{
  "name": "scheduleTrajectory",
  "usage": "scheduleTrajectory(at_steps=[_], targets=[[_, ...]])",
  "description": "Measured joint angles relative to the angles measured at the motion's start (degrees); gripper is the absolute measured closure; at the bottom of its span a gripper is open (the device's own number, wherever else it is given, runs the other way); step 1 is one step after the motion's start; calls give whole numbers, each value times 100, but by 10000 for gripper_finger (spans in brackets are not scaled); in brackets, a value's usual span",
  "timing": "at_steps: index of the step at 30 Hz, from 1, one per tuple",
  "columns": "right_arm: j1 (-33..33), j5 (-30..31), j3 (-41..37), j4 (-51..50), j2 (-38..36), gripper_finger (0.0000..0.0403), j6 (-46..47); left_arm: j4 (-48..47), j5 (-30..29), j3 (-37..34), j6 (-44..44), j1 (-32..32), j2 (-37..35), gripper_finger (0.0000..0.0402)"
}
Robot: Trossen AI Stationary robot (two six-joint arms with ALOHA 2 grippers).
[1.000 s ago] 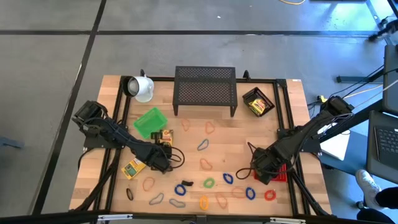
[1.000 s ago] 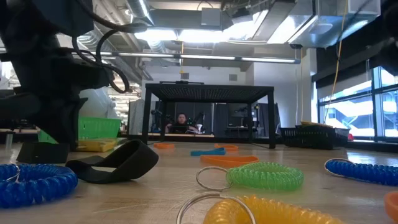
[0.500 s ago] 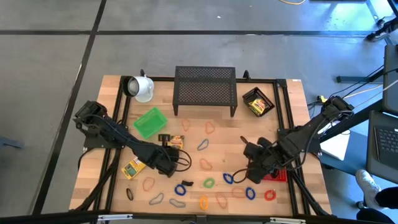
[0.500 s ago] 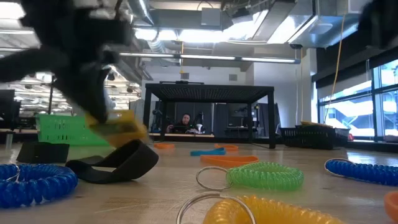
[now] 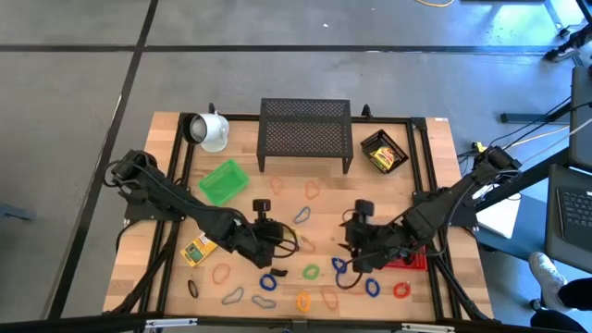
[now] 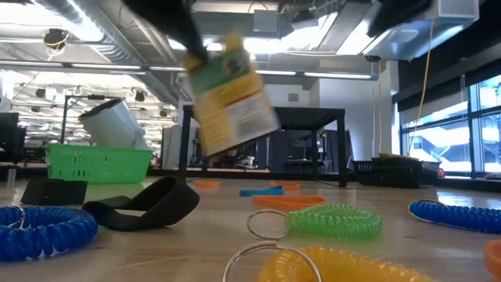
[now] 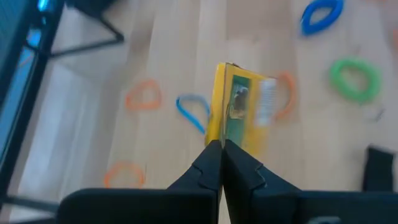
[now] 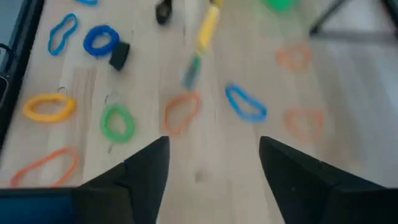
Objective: Pick & Place Office Desk Supplies
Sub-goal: Put the top crayon box into the black bin
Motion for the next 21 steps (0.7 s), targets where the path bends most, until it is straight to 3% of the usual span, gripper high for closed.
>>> scheduleTrajectory(at_steps=[5,10,21], targets=[[-185,375,-2,962,381,124,-993,532,-14,277,605,0,-2,399],[-369,958,-2,1257,517,120,-1421,1017,101,446,1234,0,-9,399],[-521,-150,-1,1149,511,124,-1424,1244,234,465,1529,0,-9,399]])
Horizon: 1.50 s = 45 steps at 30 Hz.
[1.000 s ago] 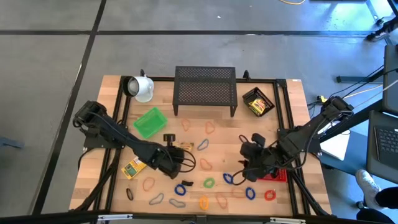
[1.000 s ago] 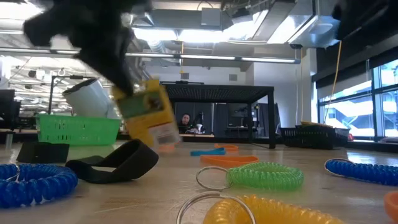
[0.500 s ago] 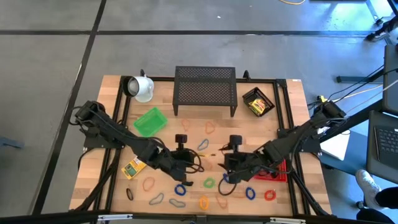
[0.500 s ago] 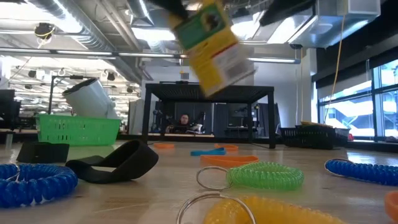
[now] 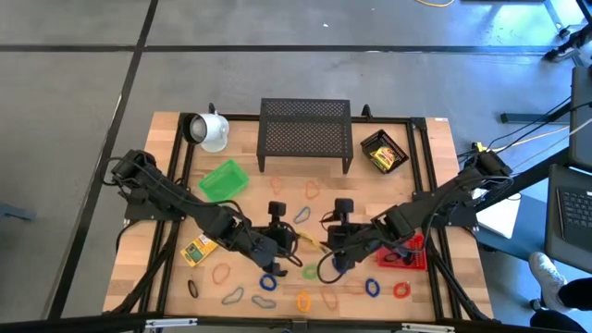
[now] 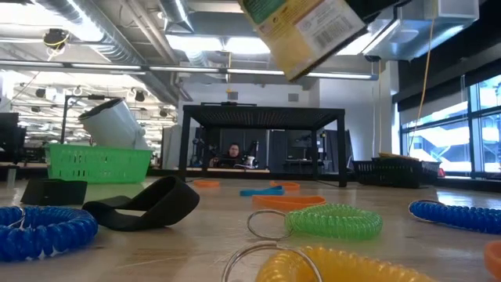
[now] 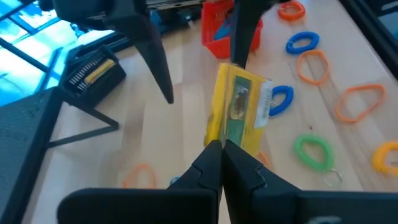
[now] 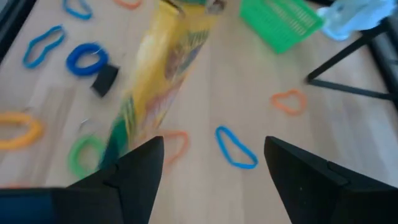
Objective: Pick & Place Office Desk Supplies
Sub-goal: Put the top crayon box into the black bin
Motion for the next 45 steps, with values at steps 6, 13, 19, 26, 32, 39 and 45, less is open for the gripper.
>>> scheduleTrajectory(at_steps=[6,13,19,26,32,39,45], targets=[[13,-769,257,-457,-21,124,330,-363,550,0,7,0,0,399],[-11,-1048,353,120,-23,124,519,52,485,0,45,107,0,399],[-17,-997,353,427,-23,124,615,491,472,0,462,259,2,399],[-37,-739,353,415,-21,126,625,837,472,0,859,275,2,397],[-37,-766,353,391,-23,168,768,855,472,0,859,275,2,396],[-37,-770,353,371,-23,278,904,1009,480,0,861,264,2,396],[-42,-768,353,349,-23,376,910,1023,518,0,861,258,4,399]])
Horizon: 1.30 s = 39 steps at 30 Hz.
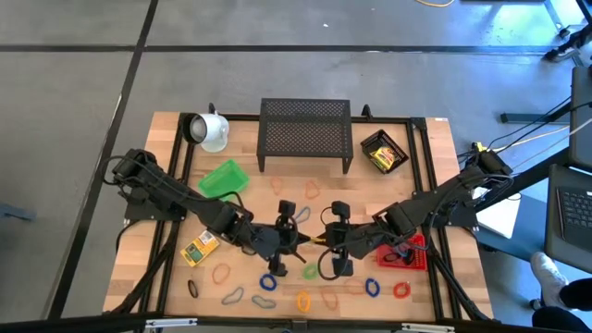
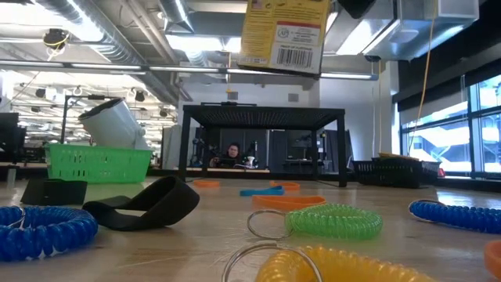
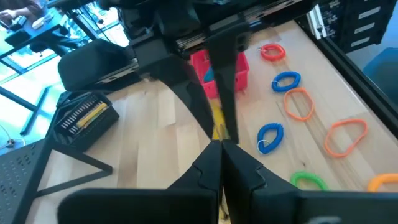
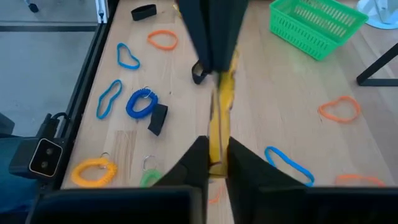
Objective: Pick & Place Office Desk Supplies
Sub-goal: Put the top crayon box into the black bin
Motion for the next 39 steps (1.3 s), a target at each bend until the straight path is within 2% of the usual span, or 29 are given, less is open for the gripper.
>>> scheduleTrajectory(at_steps=[11,19,23,27,34,37,39], targets=[[-16,-4,0,-25,-9,376,0,75,-20,0,-252,1,2,389],[-267,-39,0,-711,-249,376,-2,72,29,2,-353,6,2,313],[-511,-33,0,-1621,-452,376,54,-37,-247,2,-504,24,2,272],[-955,-17,0,-2783,-692,376,346,-399,-635,2,-875,50,2,252],[-1915,-305,0,-5077,-1146,375,744,-1001,-886,2,-1380,137,2,248],[-2302,-275,0,-5931,-1310,375,900,-1131,-892,2,-1412,207,2,249],[-2540,-11,-2,-6211,-1419,375,981,-1138,-891,2,-1414,269,2,249]])
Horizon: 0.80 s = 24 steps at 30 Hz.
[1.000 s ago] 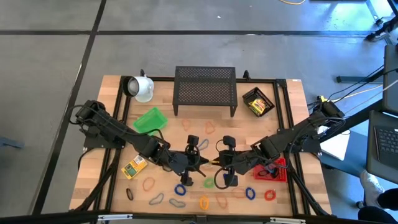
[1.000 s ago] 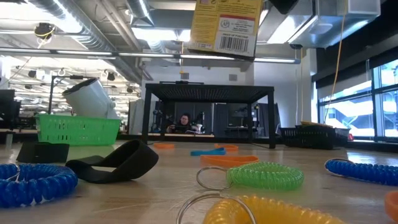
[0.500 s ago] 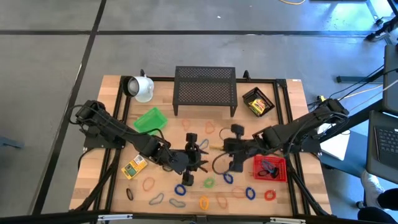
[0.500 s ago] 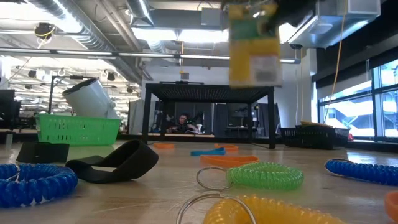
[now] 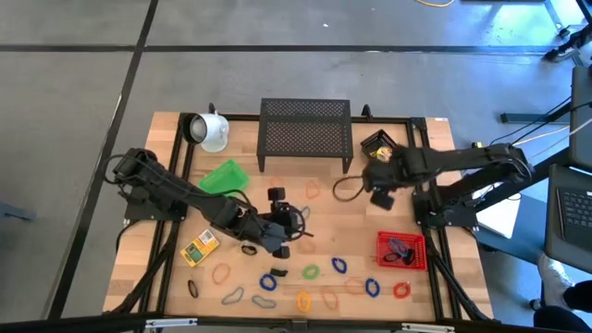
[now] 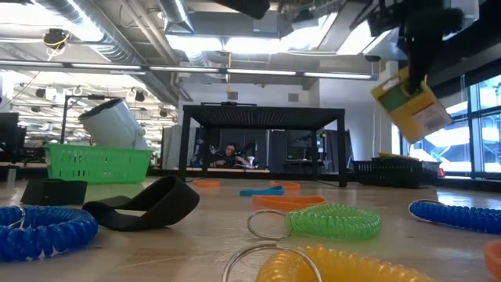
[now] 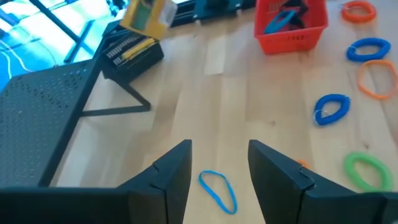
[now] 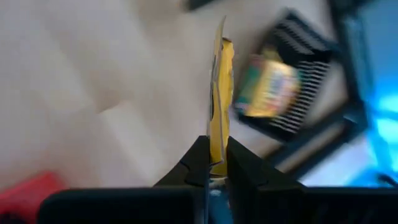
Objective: Pick & Place Office Desk Supplies
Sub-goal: Put the top crayon box into the black bin
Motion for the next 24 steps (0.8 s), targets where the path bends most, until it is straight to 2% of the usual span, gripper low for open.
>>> scheduleTrajectory(at_steps=[8,11,15,20,24], targets=[[-1131,1551,-231,-95,-181,375,49,-40,-2,0,-4,246,0,252],[-1630,1619,-633,121,-181,375,-52,-181,-1,0,-133,296,0,252],[-2154,1630,-1224,904,-176,374,-392,-401,-2,0,-314,333,0,252],[-2400,1492,-1573,1906,-174,364,-908,-671,0,0,-786,338,0,252],[-2537,1408,-1676,2238,-174,361,-1046,-1290,153,0,-1569,327,0,252]])
